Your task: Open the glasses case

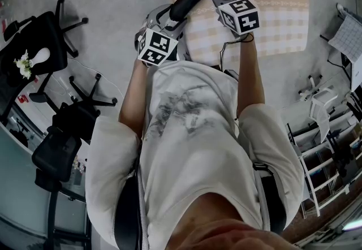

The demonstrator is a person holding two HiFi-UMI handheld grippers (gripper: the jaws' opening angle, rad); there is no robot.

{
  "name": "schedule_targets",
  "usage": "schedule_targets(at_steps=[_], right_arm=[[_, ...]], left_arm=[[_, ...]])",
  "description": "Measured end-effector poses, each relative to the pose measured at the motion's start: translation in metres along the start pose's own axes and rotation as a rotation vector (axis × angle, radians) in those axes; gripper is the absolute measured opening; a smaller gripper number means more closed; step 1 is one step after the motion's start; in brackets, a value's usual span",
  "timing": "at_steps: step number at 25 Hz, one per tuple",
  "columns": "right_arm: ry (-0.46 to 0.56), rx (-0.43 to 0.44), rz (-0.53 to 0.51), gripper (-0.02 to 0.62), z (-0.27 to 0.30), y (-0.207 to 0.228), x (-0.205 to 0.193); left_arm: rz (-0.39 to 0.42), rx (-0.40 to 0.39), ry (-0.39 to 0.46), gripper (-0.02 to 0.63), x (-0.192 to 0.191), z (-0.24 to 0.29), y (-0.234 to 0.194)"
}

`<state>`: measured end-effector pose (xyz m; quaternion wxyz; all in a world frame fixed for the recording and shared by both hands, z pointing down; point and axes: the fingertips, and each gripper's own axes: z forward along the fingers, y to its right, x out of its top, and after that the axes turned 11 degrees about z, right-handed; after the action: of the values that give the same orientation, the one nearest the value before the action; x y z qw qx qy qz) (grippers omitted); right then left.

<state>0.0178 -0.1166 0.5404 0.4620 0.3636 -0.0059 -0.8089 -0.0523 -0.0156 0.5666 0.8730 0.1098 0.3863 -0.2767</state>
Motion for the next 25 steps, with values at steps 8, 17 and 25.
schedule_targets(at_steps=[8, 17, 25], right_arm=[[-0.019, 0.002, 0.016, 0.015, 0.006, 0.006, -0.004], [-0.030, 0.030, 0.050, 0.014, 0.011, 0.010, -0.007], [-0.022, 0.048, 0.093, 0.014, 0.014, 0.013, -0.010]], left_arm=[[-0.010, 0.002, -0.011, 0.264, -0.005, 0.001, 0.000], [-0.020, 0.002, -0.014, 0.264, -0.008, 0.002, 0.000], [-0.021, 0.002, -0.010, 0.264, -0.009, 0.003, 0.001]])
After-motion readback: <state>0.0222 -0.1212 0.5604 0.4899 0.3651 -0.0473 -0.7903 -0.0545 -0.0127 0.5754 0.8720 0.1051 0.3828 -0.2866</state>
